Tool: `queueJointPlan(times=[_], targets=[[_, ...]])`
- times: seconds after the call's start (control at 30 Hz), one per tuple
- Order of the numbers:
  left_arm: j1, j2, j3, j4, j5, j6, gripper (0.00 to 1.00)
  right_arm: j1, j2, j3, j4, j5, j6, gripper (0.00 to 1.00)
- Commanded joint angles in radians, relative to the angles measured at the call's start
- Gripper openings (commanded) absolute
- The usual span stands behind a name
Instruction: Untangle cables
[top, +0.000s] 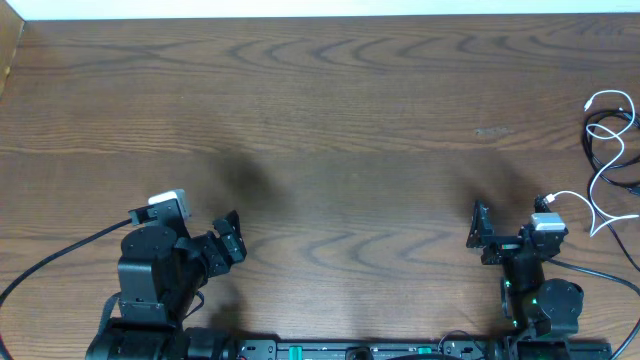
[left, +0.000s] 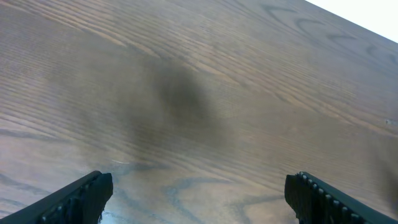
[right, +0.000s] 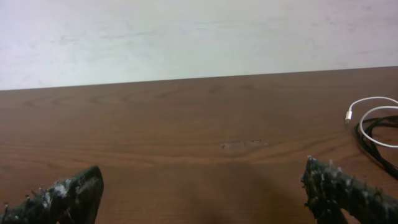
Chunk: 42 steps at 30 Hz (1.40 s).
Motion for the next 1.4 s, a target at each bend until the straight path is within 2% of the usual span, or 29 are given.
queueJointPlan(times=[0.0, 0.57, 1.03, 1.37], targets=[[-0.001, 0.0, -0.005, 0.001, -0.016, 0.016, 0.94, -0.005, -0.006, -0.002, -0.004, 0.0, -0.005, 0.99], [-0.001, -0.031, -0.035, 0.001, -0.053, 0.043, 0.94, -0.005, -0.006, -0.002, -0.004, 0.0, -0.005, 0.99], [0.051, -0.294, -0.407, 0.452, -0.045, 0.066, 0.94, -0.005, -0.006, -0.002, -0.004, 0.0, -0.005, 0.99], [0.057, -0.46, -0.597, 0.71, -0.045, 0.08, 0.94, -0.005, -0.006, -0.002, -0.004, 0.0, -0.005, 0.99]])
